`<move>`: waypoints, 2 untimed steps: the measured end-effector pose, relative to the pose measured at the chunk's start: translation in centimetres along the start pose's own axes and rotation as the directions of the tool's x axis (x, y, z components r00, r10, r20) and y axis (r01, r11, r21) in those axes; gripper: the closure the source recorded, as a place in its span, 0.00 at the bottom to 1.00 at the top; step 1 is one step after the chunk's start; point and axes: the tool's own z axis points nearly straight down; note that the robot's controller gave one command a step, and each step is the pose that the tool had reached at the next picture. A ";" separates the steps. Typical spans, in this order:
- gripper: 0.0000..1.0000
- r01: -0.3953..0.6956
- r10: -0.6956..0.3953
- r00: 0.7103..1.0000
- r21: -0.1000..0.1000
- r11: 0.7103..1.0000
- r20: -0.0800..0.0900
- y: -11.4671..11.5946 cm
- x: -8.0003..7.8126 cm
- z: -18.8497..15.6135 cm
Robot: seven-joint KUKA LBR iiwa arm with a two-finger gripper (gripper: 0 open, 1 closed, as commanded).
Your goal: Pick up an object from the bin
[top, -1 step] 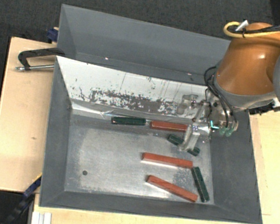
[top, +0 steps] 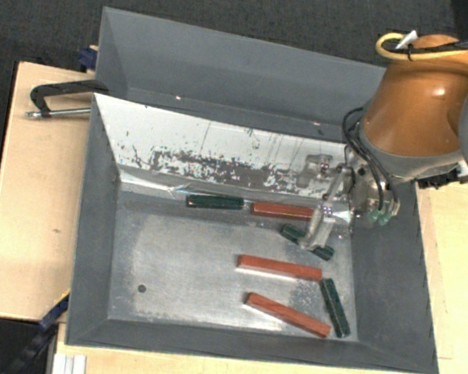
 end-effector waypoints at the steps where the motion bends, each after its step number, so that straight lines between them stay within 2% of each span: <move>1: 0.00 0.041 -0.041 0.999 0.001 0.999 0.003 -0.6 1.6 8.4; 2: 0.00 0.017 -0.017 1.000 -0.001 1.000 -0.003 -0.7 2.3 10.5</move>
Offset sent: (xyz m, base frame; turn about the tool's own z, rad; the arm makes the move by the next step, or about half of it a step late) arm -0.0294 -0.0108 -0.0602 0.0371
